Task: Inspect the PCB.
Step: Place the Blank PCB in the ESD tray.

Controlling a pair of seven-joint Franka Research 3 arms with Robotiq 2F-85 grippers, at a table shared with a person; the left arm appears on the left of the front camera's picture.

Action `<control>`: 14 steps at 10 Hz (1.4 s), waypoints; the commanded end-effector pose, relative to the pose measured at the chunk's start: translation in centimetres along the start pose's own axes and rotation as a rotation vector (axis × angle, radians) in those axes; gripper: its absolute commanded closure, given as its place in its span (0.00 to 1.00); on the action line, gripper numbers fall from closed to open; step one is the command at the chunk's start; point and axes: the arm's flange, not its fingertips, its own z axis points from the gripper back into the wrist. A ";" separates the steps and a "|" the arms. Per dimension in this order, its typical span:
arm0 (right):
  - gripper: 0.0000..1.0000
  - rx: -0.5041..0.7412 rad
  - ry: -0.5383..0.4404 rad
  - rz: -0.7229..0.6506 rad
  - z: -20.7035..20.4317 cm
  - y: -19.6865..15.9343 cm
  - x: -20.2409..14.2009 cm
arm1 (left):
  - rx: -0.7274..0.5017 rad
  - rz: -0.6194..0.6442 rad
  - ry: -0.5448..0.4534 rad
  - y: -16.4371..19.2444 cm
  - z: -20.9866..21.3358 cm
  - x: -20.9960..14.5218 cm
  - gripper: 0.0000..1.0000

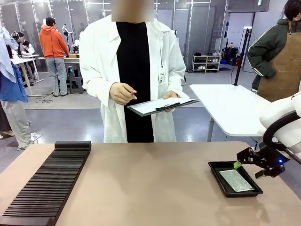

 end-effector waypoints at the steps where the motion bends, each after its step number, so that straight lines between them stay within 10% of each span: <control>1: 0.00 0.054 0.030 -0.005 2.9 0.2 -0.8 | 0.026 0.013 0.003 -0.5 -0.1 0.3 0.00; 8: 0.00 0.685 0.270 -0.097 14.8 -9.4 -6.5 | 0.026 0.013 0.003 -0.5 -0.1 0.3 0.00; 14: 0.00 1.082 0.406 0.014 14.2 -14.2 -9.5 | 0.026 0.013 0.003 -0.5 -0.1 0.3 0.00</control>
